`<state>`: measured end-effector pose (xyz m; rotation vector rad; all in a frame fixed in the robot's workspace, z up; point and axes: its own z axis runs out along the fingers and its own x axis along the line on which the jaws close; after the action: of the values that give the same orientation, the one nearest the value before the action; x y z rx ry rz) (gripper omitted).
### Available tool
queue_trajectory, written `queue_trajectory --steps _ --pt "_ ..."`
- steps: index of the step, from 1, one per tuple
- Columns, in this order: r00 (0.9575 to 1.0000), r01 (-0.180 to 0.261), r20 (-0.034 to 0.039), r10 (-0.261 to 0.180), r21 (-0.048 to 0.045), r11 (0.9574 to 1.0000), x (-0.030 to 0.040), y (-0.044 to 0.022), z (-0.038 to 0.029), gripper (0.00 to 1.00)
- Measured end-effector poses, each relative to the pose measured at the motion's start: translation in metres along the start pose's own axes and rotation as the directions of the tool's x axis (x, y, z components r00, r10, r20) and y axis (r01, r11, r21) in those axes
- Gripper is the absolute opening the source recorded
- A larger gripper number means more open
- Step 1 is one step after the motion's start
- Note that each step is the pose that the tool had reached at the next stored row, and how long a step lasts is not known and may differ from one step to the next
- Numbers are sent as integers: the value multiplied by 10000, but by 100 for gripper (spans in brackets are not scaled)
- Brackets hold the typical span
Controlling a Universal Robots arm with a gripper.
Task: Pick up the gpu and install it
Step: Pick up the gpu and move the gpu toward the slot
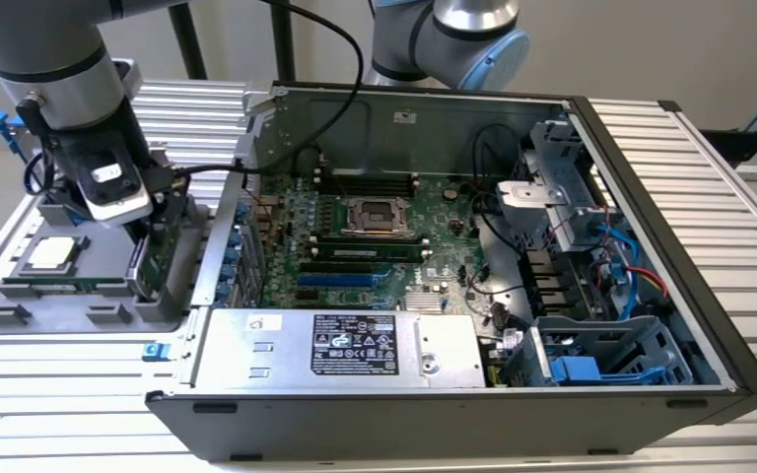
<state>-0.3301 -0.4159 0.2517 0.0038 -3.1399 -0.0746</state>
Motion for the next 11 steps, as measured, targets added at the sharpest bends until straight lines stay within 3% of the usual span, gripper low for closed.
queue_trajectory --steps 11 --pt "10000 0 -1 0 1 10000 0 1 -30 0"
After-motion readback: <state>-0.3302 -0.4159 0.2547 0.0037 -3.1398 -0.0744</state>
